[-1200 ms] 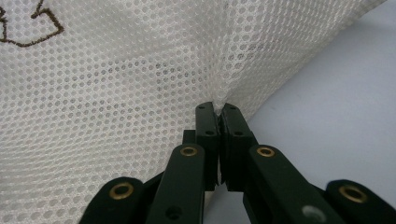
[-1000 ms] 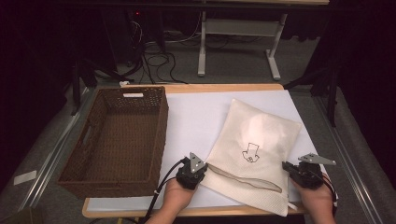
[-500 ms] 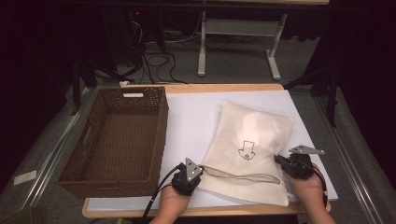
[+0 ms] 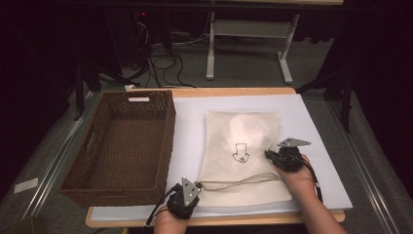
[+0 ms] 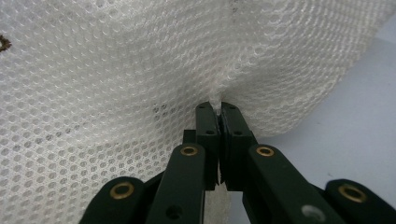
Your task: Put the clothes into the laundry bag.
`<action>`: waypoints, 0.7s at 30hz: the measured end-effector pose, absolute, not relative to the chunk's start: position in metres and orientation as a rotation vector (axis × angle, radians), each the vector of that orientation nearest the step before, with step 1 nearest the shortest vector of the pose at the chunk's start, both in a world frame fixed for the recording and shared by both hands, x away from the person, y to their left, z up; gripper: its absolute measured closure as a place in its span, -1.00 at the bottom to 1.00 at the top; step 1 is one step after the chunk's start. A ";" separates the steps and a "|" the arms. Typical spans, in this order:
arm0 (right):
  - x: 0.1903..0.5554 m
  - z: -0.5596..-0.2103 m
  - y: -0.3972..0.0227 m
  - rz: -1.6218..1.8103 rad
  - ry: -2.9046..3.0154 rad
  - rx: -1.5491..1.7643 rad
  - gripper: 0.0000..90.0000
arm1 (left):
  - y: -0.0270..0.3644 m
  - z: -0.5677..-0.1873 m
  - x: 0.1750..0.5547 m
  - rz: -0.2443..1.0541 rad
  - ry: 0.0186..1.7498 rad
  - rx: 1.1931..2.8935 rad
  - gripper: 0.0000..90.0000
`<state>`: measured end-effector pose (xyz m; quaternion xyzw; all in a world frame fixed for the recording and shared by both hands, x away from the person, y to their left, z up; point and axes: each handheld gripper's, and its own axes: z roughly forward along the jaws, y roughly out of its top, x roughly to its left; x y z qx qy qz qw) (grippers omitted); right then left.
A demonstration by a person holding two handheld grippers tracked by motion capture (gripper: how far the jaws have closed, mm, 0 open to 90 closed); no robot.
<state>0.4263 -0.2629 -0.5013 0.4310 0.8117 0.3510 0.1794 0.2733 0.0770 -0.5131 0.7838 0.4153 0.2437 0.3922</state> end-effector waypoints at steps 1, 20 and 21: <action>0.426 -0.500 -0.264 0.993 2.292 1.217 0.96 | 0.075 -0.514 0.272 0.606 1.044 1.993 1.00; 0.413 -0.494 -0.299 1.025 2.143 1.294 0.51 | 0.064 -0.519 0.273 0.590 1.004 2.017 0.64; 0.410 -0.492 -0.300 1.037 2.133 1.292 0.43 | 0.065 -0.518 0.273 0.596 1.010 2.005 0.59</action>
